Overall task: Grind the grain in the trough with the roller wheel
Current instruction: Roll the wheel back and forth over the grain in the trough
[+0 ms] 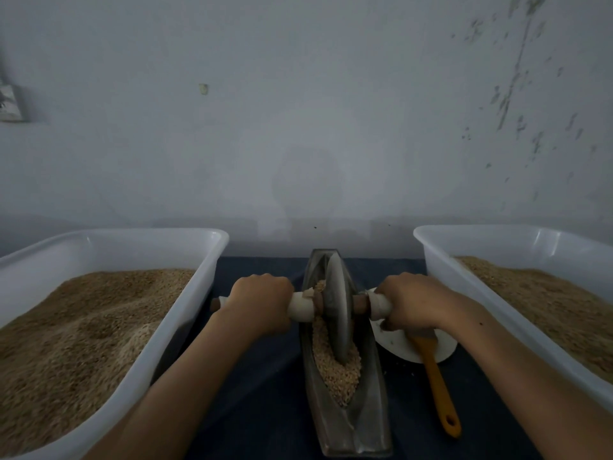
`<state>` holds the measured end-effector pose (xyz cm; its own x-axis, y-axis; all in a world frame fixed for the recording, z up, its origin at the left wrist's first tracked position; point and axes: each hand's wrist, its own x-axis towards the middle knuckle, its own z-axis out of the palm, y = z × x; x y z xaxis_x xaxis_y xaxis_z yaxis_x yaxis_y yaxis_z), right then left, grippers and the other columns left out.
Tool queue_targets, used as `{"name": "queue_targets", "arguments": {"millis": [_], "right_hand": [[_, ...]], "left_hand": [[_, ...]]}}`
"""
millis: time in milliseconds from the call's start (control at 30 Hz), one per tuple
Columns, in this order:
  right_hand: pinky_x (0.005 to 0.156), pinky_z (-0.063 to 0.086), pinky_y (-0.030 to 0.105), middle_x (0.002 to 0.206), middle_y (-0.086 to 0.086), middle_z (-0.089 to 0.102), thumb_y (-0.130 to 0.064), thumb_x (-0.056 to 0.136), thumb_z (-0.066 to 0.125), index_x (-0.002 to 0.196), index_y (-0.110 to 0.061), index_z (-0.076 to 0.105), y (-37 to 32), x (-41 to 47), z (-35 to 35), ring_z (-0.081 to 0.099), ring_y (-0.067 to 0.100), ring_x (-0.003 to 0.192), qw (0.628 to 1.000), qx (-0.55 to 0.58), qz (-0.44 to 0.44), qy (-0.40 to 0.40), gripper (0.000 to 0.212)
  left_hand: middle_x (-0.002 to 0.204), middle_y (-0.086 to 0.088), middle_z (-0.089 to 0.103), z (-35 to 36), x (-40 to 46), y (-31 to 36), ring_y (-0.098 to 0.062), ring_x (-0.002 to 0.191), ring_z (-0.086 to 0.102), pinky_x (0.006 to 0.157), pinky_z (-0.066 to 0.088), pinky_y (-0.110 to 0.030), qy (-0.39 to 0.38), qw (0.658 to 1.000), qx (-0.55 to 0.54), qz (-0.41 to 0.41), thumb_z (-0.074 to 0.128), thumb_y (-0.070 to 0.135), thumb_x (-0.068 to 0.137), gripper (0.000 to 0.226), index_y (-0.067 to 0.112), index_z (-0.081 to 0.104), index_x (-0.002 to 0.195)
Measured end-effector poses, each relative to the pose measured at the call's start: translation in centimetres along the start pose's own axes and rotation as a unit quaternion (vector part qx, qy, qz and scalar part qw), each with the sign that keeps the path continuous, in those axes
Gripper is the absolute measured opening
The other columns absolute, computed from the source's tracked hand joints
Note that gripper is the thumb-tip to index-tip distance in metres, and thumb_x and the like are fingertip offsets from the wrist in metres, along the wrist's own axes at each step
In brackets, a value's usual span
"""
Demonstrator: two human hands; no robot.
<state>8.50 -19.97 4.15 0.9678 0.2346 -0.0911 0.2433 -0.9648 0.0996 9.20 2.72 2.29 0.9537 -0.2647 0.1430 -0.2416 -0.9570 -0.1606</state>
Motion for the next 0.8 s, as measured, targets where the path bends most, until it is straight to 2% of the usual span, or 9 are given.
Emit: {"name": "queue_targets", "arguments": {"millis": [100,200,300,367,400,500,600,667,800], "right_hand": [[0.069,0.047,0.029,0.095,0.002,0.066,-0.03,0.085,0.064,0.101,-0.019,0.064,-0.2,0.2,0.5,0.062,0.018,0.085,0.999,-0.009,0.002,0.045,0.019],[0.065,0.044,0.029,0.088,-0.001,0.064,-0.028,0.088,0.057,0.088,-0.021,0.062,-0.3,0.6,1.3,0.061,0.018,0.08,0.993,0.005,0.012,0.116,0.009],[0.063,0.041,0.03,0.084,-0.004,0.062,-0.026,0.089,0.053,0.078,-0.025,0.053,-0.4,0.8,2.0,0.056,0.017,0.073,0.983,0.005,0.024,0.183,0.011],[0.061,0.035,0.029,0.079,-0.005,0.056,-0.026,0.089,0.053,0.072,-0.029,0.042,-0.6,0.9,2.3,0.049,0.017,0.068,0.978,-0.003,0.029,0.207,0.021],[0.061,0.035,0.029,0.079,-0.005,0.056,-0.026,0.089,0.054,0.073,-0.029,0.042,-0.6,0.8,2.3,0.049,0.017,0.069,0.978,-0.003,0.027,0.209,0.02],[0.065,0.044,0.03,0.09,-0.001,0.064,-0.029,0.087,0.058,0.088,-0.022,0.059,-0.4,0.5,1.6,0.059,0.018,0.079,0.988,-0.009,0.006,0.151,0.007],[0.069,0.047,0.029,0.097,0.001,0.066,-0.03,0.083,0.066,0.104,-0.021,0.063,-0.3,-0.1,0.5,0.062,0.018,0.086,0.999,0.007,0.001,0.034,0.022],[0.073,0.049,0.03,0.1,0.001,0.066,-0.029,0.082,0.069,0.107,-0.021,0.062,-0.3,-0.4,-0.1,0.063,0.017,0.089,1.0,0.013,0.001,-0.013,0.027],[0.075,0.05,0.029,0.099,0.002,0.066,-0.028,0.083,0.068,0.107,-0.018,0.063,-0.5,-0.5,-0.1,0.063,0.017,0.09,1.0,0.005,0.005,-0.017,0.027]], "left_hand": [[0.104,0.001,0.062,0.2,0.1,-0.1,-0.017,0.093,0.059,0.071,0.038,-0.029,-0.002,1.0,-0.008,-0.006,0.063,0.031,0.083,0.032,0.021,0.057,0.112],[0.103,0.002,0.062,0.6,0.1,0.2,-0.018,0.094,0.059,0.069,0.035,-0.029,0.068,0.997,-0.004,-0.02,0.059,0.032,0.086,0.023,0.025,0.055,0.107],[0.099,0.004,0.062,1.3,0.1,0.3,-0.018,0.091,0.06,0.067,0.033,-0.028,0.146,0.989,-0.011,-0.027,0.056,0.035,0.088,0.018,0.025,0.049,0.101],[0.1,0.004,0.062,1.6,0.1,0.2,-0.017,0.092,0.06,0.067,0.034,-0.028,0.157,0.987,-0.024,-0.029,0.055,0.035,0.089,0.018,0.025,0.048,0.102],[0.101,0.004,0.062,1.6,0.2,0.1,-0.017,0.093,0.06,0.068,0.034,-0.028,0.152,0.988,-0.028,-0.027,0.056,0.035,0.088,0.019,0.024,0.049,0.102],[0.102,0.003,0.062,1.1,0.2,-0.1,-0.018,0.093,0.06,0.069,0.035,-0.029,0.112,0.993,-0.027,-0.015,0.058,0.035,0.087,0.022,0.025,0.052,0.106],[0.102,0.002,0.063,0.5,0.1,0.0,-0.017,0.093,0.06,0.071,0.039,-0.028,0.052,0.999,-0.004,-0.008,0.059,0.033,0.086,0.025,0.024,0.056,0.109],[0.102,0.001,0.063,0.1,0.0,0.1,-0.017,0.093,0.06,0.072,0.04,-0.028,0.007,1.0,0.001,-0.005,0.061,0.032,0.085,0.029,0.022,0.058,0.112],[0.105,0.0,0.062,-0.3,-0.1,0.1,-0.017,0.095,0.059,0.074,0.041,-0.029,-0.038,0.999,-0.009,-0.014,0.064,0.031,0.083,0.035,0.021,0.057,0.116]]}}
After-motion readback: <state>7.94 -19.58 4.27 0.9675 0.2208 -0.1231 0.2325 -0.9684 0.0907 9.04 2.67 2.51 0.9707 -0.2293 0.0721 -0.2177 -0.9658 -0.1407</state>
